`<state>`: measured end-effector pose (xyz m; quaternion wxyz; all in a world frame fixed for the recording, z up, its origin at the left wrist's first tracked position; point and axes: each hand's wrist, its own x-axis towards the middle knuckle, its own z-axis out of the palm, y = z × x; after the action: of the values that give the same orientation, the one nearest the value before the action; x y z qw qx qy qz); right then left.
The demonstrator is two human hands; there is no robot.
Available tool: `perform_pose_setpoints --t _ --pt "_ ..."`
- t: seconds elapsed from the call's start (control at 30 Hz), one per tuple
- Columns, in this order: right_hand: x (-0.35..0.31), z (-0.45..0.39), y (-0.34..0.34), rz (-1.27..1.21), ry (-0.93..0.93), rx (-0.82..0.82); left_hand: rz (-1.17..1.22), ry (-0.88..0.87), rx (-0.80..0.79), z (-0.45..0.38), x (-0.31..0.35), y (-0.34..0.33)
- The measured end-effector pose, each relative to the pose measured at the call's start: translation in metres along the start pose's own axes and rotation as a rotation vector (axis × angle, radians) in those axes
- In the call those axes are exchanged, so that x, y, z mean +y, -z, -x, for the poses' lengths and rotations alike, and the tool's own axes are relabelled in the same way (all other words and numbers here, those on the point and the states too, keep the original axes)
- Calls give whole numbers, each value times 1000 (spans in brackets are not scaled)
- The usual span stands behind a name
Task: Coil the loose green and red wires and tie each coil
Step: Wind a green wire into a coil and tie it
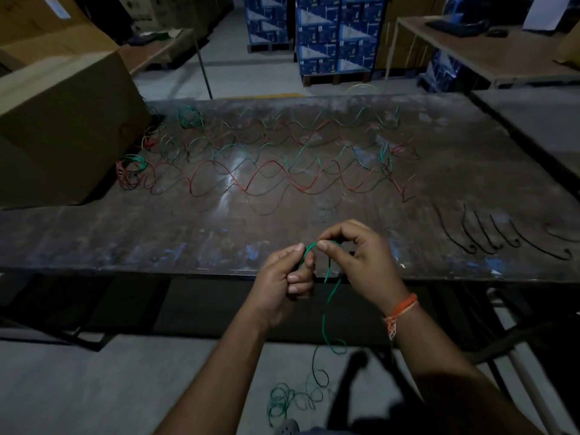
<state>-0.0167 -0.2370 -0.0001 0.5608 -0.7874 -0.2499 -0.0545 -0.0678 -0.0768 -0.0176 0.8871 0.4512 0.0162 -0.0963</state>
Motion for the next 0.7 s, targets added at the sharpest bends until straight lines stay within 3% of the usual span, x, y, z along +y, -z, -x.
perform_pose_setpoints --t 0.13,0.23,0.43,0.7 --pt "-2 3 -10 -314 -247 -103 150 16 -35 6 2 4" --pt "-6 4 -22 -441 -300 -29 214 3 -40 8 5 11" --pt "-9 1 -39 -519 -341 67 258 75 -171 8 9 32" --pt "-13 -3 -48 -456 -333 33 233 32 -103 12 14 37"
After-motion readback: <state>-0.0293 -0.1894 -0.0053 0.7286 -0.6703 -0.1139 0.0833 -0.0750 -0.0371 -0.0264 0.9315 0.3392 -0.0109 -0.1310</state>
